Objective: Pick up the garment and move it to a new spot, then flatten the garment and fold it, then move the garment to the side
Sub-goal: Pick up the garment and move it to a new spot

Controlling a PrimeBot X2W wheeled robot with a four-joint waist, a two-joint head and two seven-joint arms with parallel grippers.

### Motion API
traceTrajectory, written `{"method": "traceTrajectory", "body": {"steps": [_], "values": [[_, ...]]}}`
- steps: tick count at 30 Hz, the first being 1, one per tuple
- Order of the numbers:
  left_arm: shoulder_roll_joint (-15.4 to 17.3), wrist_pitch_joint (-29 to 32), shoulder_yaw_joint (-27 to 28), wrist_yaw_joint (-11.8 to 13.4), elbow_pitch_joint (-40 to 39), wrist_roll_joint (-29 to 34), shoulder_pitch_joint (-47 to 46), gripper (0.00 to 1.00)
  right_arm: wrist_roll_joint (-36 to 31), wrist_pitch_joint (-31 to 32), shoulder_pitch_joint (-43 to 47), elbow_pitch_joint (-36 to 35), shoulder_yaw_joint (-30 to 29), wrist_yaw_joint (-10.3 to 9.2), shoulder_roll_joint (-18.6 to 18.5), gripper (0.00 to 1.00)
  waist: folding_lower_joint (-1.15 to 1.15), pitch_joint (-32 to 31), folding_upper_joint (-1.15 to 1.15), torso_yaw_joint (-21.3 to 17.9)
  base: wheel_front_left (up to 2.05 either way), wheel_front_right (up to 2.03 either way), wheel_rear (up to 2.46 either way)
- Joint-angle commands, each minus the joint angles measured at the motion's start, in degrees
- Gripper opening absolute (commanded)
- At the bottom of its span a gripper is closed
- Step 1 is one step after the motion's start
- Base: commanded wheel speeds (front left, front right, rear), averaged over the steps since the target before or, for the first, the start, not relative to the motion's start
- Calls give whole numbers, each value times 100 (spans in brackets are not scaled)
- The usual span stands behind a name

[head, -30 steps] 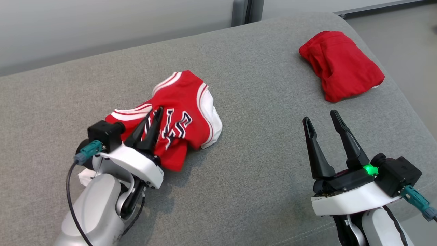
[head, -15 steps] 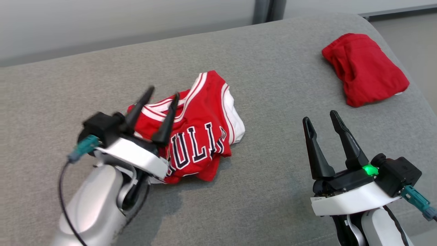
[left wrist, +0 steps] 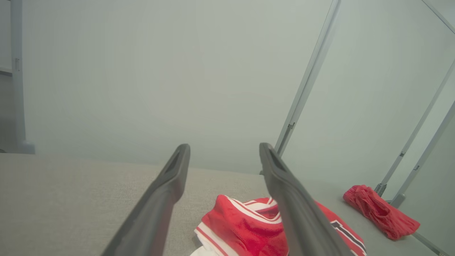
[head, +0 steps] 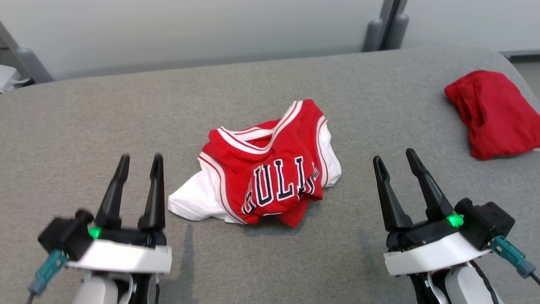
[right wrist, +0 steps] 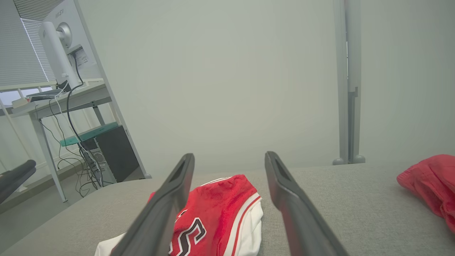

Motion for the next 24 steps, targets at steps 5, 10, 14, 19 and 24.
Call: {"method": "traceTrajectory", "body": {"steps": [5,10,14,19,24], "values": [[-107,-32,593,10,-491,627,697,100,78,-35,200,41,72,-1,13,100,0,-467,0,311,0,0,0],[-249,-32,849,-3,-643,959,1121,100,84,-35,383,156,39,-1,13,100,0,-720,0,380,0,0,0],[-295,-32,966,21,-708,1198,1318,100,83,-35,463,199,27,-1,13,100,0,-823,0,388,0,0,0],[-350,-32,1119,96,-741,1370,1616,100,0,-35,644,250,-39,-1,13,100,0,-957,0,372,0,0,0],[-369,-32,1215,159,-664,1438,1841,100,-33,-35,839,315,-13,-1,13,100,0,-1044,0,333,0,0,0]]}}
